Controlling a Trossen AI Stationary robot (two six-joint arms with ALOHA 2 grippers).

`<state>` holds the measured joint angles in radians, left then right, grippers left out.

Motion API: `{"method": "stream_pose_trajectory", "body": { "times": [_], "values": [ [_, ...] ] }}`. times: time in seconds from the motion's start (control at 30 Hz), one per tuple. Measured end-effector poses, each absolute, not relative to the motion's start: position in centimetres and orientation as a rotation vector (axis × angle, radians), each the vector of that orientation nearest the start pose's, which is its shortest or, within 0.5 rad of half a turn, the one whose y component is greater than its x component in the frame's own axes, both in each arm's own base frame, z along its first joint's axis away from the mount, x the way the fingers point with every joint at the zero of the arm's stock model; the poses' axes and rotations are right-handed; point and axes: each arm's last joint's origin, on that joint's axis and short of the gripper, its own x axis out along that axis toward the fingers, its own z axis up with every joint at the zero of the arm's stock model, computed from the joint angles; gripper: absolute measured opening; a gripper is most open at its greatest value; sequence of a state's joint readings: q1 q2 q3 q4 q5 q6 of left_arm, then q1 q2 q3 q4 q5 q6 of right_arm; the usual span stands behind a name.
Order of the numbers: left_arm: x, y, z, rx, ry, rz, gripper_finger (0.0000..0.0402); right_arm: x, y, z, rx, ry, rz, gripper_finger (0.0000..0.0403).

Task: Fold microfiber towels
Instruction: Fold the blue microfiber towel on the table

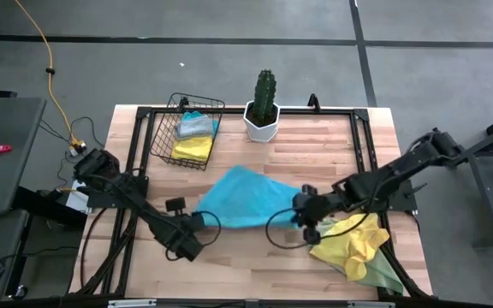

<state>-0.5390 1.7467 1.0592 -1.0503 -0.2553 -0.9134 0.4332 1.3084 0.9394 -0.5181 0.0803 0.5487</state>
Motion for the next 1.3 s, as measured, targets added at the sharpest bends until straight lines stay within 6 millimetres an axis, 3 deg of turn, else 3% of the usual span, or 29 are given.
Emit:
{"method": "stream_pose_trajectory", "body": {
  "times": [0.2,0.3,0.77,1.0,1.3],
  "values": [
    [26.3,-15.1,15.2,-0.119,1.359,0.346,0.0000,22.7,13.2,22.7,0.339,1.160,0.095,0.0000],
    [27.1,-14.8,15.1,-0.119,1.325,0.298,0.0000,22.1,14.1,22.1,0.342,1.225,0.073,0.0000],
    [29.6,-12.4,14.9,-0.080,1.267,0.224,0.0008,20.7,14.5,22.0,0.471,1.306,-0.064,0.0000],
    [29.5,-12.4,14.9,-0.053,1.289,0.183,0.0039,19.8,14.3,21.9,0.558,1.407,-0.148,0.0000],
    [29.2,-12.5,14.9,-0.051,1.343,0.110,0.0112,19.8,14.4,21.9,0.594,1.410,-0.164,0.0000]
  ]
}}
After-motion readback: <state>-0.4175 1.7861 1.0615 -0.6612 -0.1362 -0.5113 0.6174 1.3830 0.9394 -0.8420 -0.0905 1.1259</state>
